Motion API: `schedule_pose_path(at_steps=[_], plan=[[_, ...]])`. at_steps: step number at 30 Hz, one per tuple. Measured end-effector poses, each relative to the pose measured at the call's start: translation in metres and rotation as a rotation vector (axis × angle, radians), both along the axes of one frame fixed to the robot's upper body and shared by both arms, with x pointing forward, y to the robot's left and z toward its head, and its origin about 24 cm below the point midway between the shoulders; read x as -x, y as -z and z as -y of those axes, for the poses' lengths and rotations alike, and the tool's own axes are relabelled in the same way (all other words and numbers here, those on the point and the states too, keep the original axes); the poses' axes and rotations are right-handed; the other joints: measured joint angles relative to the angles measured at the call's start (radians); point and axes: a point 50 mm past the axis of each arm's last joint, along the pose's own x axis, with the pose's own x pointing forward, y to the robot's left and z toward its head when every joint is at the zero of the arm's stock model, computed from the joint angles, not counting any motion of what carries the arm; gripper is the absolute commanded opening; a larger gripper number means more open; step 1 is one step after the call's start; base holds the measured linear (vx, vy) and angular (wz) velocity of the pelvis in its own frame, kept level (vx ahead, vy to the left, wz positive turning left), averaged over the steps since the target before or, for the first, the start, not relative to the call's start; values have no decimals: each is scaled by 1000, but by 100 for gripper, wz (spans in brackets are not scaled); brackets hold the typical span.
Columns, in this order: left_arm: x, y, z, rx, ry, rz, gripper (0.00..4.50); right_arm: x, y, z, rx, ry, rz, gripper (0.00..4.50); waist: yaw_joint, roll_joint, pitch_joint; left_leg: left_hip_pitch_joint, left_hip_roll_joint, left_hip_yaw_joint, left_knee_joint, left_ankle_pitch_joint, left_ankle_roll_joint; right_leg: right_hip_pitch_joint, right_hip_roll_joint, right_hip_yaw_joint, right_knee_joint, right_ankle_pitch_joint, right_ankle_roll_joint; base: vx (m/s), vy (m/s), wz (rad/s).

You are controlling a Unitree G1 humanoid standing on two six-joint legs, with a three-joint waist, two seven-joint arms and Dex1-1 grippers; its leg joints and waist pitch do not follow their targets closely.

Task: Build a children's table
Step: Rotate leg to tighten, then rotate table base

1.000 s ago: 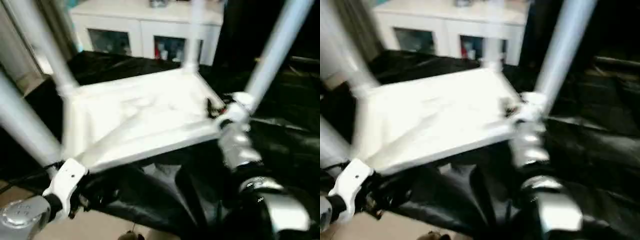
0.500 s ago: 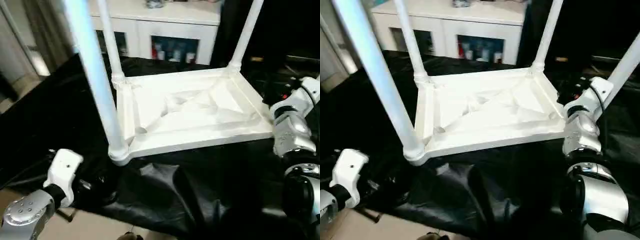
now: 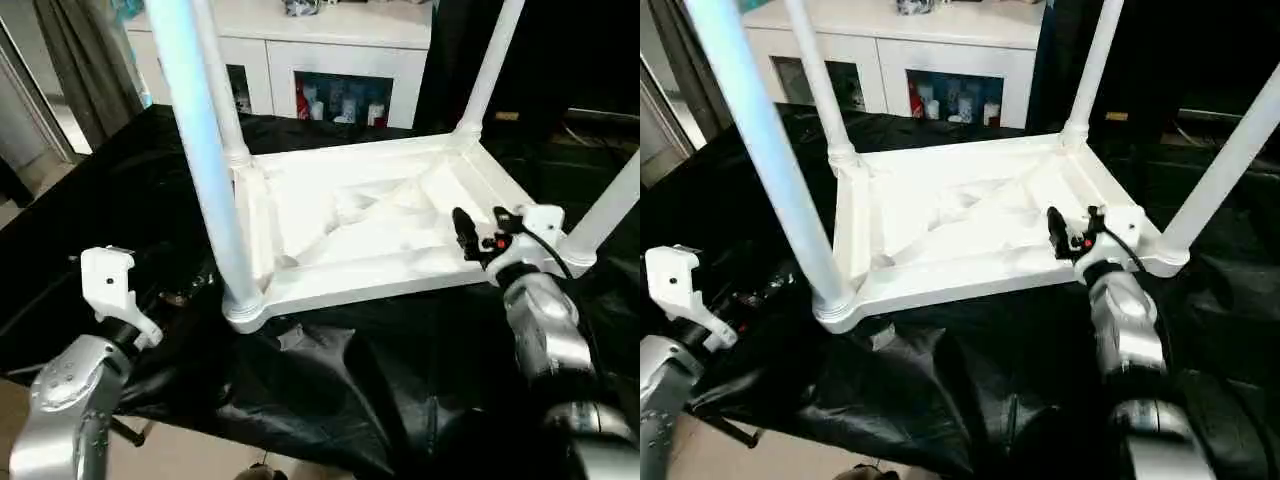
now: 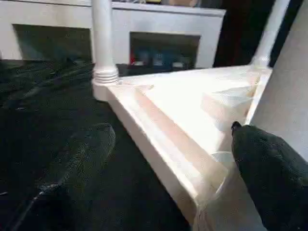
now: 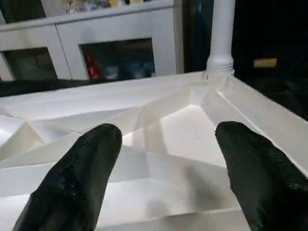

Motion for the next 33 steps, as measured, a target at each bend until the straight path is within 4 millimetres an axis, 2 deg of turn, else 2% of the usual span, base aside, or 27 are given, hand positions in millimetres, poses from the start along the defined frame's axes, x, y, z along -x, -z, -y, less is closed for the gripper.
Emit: schedule_pose_path(at_steps=[4,8,12,15,21,24,28,33], plan=[[-3,0,4,47,40,17,445,12,0,7,5,67,6,363,0,0,0,1,0,0,0,0,0,1,0,0,1,-4,6,0,0,0],[-1,5,-5,53,45,0,445,23,9,20,26,130,-55,363,-11,0,0,2,0,0,-1,0,0,0,0,0,1,-4,7,0,0,0],[14,9,-21,48,106,-43,445,35,12,39,69,206,-92,363,-20,-1,-1,3,0,0,-1,0,0,-1,1,0,1,-4,7,0,0,0],[25,13,-24,65,191,-94,445,41,15,52,75,285,-128,363,-20,-1,-1,3,0,0,-1,0,0,-2,1,1,1,-5,8,0,0,0],[26,7,2,144,373,-94,445,37,17,53,96,320,-155,363,-18,-1,-1,4,0,0,-1,0,0,-1,1,1,1,-5,8,0,0,0],[24,9,10,141,410,-100,445,35,19,51,102,314,-182,363,-19,-1,-1,5,0,0,-1,0,0,-2,1,1,1,-5,8,0,0,0],[11,7,14,124,412,-77,445,33,22,49,104,307,-214,363,-14,-3,0,5,0,0,-2,0,0,-1,1,1,1,-5,8,0,0,0],[-13,1,32,103,430,-32,445,28,27,41,109,291,-253,363,-13,-7,-1,5,-1,0,-1,0,0,-1,0,2,1,-5,8,0,0,0]])
